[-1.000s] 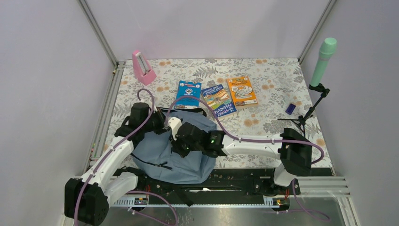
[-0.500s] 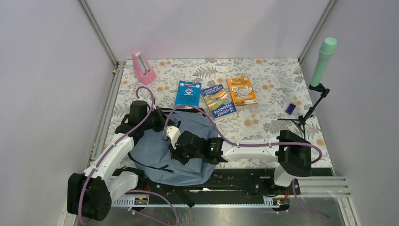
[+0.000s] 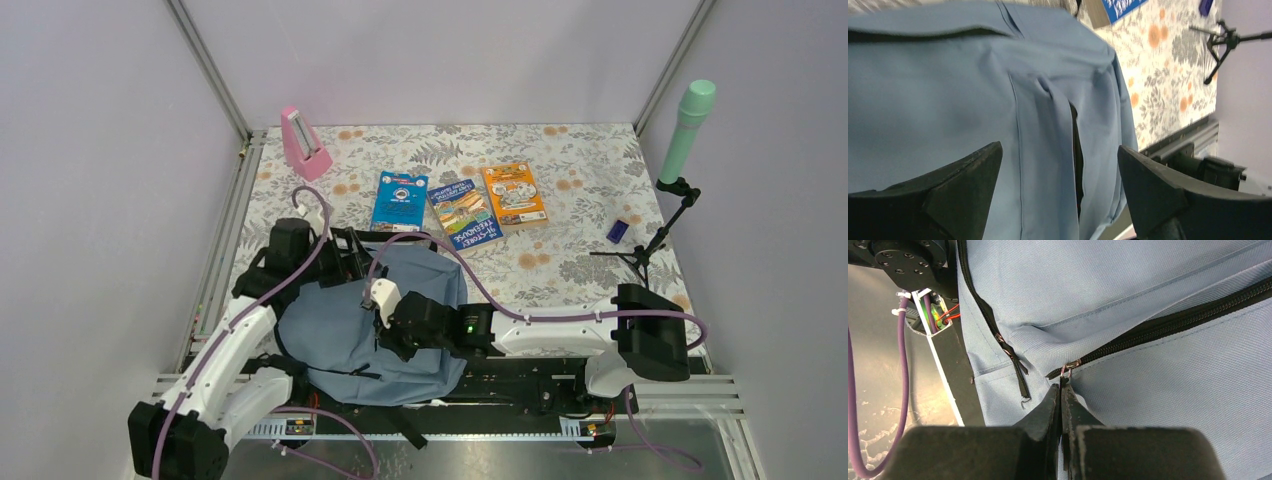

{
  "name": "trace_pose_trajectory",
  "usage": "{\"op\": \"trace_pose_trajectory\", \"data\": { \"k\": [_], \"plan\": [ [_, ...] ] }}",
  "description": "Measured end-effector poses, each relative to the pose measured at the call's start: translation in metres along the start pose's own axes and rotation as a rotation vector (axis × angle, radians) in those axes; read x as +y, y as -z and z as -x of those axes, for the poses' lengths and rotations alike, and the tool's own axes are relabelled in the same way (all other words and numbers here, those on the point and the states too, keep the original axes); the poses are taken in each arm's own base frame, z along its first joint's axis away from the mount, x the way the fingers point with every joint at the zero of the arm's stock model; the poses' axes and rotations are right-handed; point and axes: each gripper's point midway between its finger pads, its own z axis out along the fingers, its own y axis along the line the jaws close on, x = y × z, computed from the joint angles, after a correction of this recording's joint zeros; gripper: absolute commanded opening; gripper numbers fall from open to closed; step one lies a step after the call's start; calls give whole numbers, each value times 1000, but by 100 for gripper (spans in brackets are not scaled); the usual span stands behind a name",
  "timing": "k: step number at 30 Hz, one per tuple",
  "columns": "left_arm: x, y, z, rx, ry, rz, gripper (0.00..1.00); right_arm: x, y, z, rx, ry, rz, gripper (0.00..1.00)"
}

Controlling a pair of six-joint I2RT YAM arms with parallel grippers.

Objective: Pack the student bag
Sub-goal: Zip the student bag at the center of the board.

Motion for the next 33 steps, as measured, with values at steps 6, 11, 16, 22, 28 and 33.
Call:
{"op": "trace_pose_trajectory", "data": {
  "k": [6, 11, 16, 22, 28, 33],
  "plan": [
    [-6, 7, -47, 100, 8, -24, 86, -1, 0, 0, -3, -13, -6, 0],
    [3, 8, -66, 156, 24, 17, 60, -3, -1, -2, -6, -24, -17, 0],
    [4, 7, -79, 205, 29, 29, 37, -4, -1, -2, -11, -32, -20, 0],
    [0, 6, -82, 224, 41, 16, 0, -9, 0, -1, -19, -42, -32, 0],
    [-16, 0, -73, 201, 84, -48, 0, -25, 10, 10, -44, -52, -60, 0],
    [-30, -15, -61, 205, 101, -94, 0, -56, 29, 15, -38, -29, -135, 0]
  ]
}}
